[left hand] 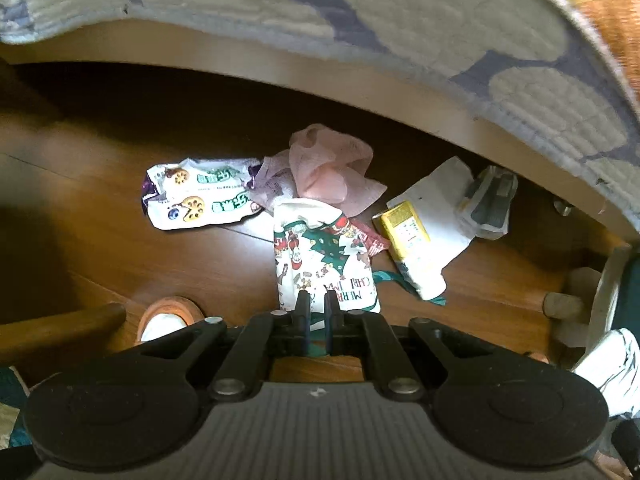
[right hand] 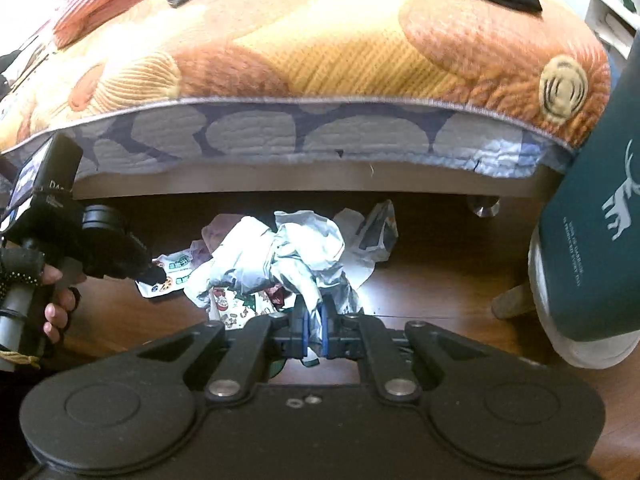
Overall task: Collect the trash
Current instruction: 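Lift blue paper and Christmas bag out from under the bed toward the bin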
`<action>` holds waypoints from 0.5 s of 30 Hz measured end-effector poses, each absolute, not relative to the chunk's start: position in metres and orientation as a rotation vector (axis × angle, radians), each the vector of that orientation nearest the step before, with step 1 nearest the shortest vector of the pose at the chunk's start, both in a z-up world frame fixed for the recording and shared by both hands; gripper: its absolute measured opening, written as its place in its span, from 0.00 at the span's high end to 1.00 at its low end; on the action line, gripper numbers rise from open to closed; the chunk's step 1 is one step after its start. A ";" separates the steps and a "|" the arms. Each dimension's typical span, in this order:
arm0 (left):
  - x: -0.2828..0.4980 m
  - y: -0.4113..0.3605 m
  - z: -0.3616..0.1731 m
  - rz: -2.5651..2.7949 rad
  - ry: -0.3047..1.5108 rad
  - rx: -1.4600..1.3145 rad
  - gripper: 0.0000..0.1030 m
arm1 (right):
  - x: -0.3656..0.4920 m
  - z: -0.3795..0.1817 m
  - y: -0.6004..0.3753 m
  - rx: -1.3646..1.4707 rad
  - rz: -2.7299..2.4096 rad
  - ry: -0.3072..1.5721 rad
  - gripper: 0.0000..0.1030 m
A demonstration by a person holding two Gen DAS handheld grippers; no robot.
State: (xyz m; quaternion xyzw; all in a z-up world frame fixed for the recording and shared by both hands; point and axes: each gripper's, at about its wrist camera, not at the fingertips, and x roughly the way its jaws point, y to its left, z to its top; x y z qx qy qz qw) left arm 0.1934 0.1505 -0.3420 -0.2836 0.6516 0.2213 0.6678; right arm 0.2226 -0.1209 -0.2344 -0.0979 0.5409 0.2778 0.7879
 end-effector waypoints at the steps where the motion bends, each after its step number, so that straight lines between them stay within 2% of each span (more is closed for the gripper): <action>1: 0.194 0.153 -0.347 0.509 1.481 -0.648 0.94 | 0.226 -0.242 -0.120 -0.213 0.598 1.177 0.94; 5: 0.196 0.170 -0.383 0.570 1.529 -0.763 0.86 | 0.234 -0.259 -0.112 -0.219 0.615 1.204 0.94; 7: 0.200 0.175 -0.403 0.606 1.558 -0.797 0.75 | 0.238 -0.265 -0.109 -0.220 0.625 1.214 0.94; 8: 0.202 0.177 -0.413 0.620 1.572 -0.806 0.60 | 0.241 -0.267 -0.107 -0.215 0.631 1.221 0.94; 9: 0.204 0.179 -0.425 0.634 1.584 -0.810 0.40 | 0.243 -0.269 -0.105 -0.206 0.637 1.230 0.94; 10: 0.206 0.179 -0.433 0.646 1.586 -0.807 0.33 | 0.244 -0.270 -0.105 -0.199 0.644 1.236 0.94; 11: 0.207 0.181 -0.442 0.663 1.584 -0.801 0.29 | 0.245 -0.272 -0.104 -0.196 0.647 1.241 0.94; 15: 0.217 0.182 -0.480 0.672 1.640 -0.757 0.29 | 0.250 -0.281 -0.103 -0.165 0.634 1.298 0.94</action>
